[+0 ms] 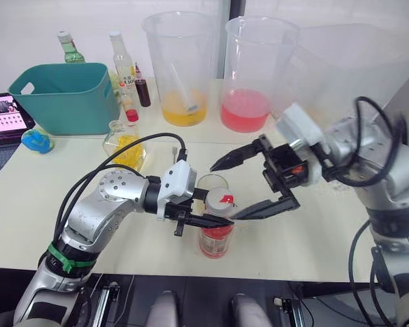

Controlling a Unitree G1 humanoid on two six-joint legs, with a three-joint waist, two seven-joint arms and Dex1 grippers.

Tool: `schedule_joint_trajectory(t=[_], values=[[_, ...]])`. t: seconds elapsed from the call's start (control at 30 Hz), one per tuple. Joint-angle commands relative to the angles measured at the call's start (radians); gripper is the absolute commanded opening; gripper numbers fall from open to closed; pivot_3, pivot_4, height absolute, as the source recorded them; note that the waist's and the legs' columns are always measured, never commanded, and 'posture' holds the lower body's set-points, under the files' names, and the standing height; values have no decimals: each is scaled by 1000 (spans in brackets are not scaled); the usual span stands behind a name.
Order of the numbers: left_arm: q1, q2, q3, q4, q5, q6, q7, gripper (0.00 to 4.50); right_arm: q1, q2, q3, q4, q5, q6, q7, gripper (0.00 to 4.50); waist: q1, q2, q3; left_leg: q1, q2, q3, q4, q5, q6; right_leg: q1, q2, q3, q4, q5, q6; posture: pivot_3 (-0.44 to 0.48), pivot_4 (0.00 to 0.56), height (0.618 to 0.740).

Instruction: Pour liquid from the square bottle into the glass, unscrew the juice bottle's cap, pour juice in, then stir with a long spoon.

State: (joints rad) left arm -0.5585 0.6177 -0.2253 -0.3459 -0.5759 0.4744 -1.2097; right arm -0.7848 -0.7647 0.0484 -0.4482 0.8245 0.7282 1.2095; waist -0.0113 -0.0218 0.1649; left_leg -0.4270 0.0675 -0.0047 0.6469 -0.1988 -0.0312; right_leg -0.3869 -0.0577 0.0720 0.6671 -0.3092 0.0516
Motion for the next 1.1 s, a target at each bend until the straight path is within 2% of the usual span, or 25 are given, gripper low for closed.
schedule_joint_trajectory(t=[0.03, 0.13, 0.27, 0.47, 0.53, 0.77, 0.93, 1.1], values=[[-24, -6, -34, 58, 41, 1, -16, 1266, 54, -1, -103, -144, 69, 82, -208, 4484, 0, 0, 0, 0, 0, 0, 0, 0, 0, 0, 0, 0, 0, 0, 0, 0, 150, 728], [-54, -23, -47, 93, 45, -8, -36, 1266, 142, 7, -142, -260, 115, 147, -378, 4484, 0, 0, 0, 1, 0, 0, 0, 0, 0, 1, 0, 0, 0, 0, 0, 0, 150, 728], [-68, -33, -54, 116, 49, -22, -61, 1266, 185, 24, -140, -328, 147, 205, -552, 4484, -1, 0, 0, 0, -1, 0, 1, 0, 0, 1, 0, 1, 0, 0, 0, 0, 150, 728], [-87, -57, -63, 157, 71, -50, -81, 1266, 250, 18, -126, -364, 161, 229, -662, 4484, 6, -1, 0, 0, -1, 0, 1, 0, 0, 2, 0, 0, -2, 0, 0, 0, 150, 728], [-85, -62, -65, 166, 77, -58, -85, 1266, 256, 14, -125, -364, 171, 232, -671, 3966, 6, 0, -1, 0, -1, 0, 1, 0, 0, 2, -1, 0, -2, 0, 0, 0, 150, 728], [-70, -68, -64, 180, 92, -83, -86, 1266, 266, -6, -114, -353, 187, 215, -644, 1737, 7, 0, -1, 0, -1, 0, 1, 0, 0, 2, 0, 0, -2, 0, 0, 0, 150, 728], [-37, -53, -56, 178, 108, -111, -78, 1266, 213, -11, -75, -292, 171, 137, -452, 1695, 7, 0, -1, 1, -1, 0, 1, 0, 0, 2, 0, 0, -2, 0, 0, 0, 150, 728], [-28, -52, -56, 164, 115, -114, -61, 1266, 67, -46, 119, -95, -6, 25, -116, 1695, 0, 0, -1, 2, -1, 0, 1, 0, 0, 2, 0, 0, -2, 0, 0, 0, 150, 728]])
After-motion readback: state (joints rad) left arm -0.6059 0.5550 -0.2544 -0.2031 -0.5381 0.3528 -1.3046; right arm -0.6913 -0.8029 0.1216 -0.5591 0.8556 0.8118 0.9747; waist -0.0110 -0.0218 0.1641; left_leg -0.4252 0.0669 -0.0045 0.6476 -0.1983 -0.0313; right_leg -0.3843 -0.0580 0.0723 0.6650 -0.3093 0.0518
